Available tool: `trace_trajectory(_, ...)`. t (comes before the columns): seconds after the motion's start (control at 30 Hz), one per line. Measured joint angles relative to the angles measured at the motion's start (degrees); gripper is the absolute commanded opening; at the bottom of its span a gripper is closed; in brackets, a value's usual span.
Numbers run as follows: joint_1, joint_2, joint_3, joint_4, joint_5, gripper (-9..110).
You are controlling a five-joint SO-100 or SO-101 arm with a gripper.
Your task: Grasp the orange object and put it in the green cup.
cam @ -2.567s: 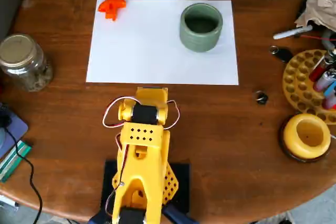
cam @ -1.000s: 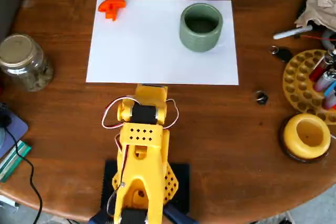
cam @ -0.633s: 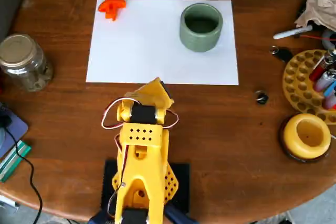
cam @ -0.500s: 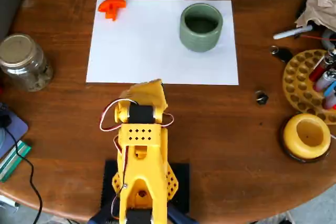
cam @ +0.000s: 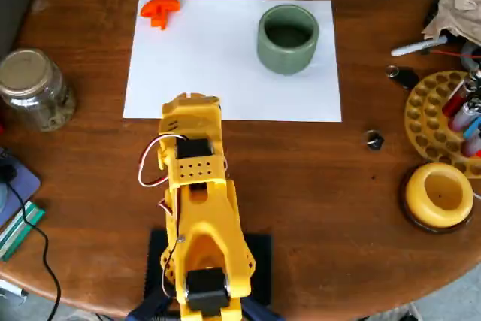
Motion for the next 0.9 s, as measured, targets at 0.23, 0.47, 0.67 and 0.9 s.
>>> trace_trajectory(0.23, -1.67, -24.08, -1.58, -24.17, 0.26, 0)
trace_trajectory(0.47, -2.9, -46.23, -10.9, -37.0, 0.79, 0)
trace_trajectory(0.67, -4.83, -61.61, -21.01, -45.44, 1.67, 0)
trace_trajectory(0.9, -5.19, -75.06, -34.98, -47.11, 2.99, 0)
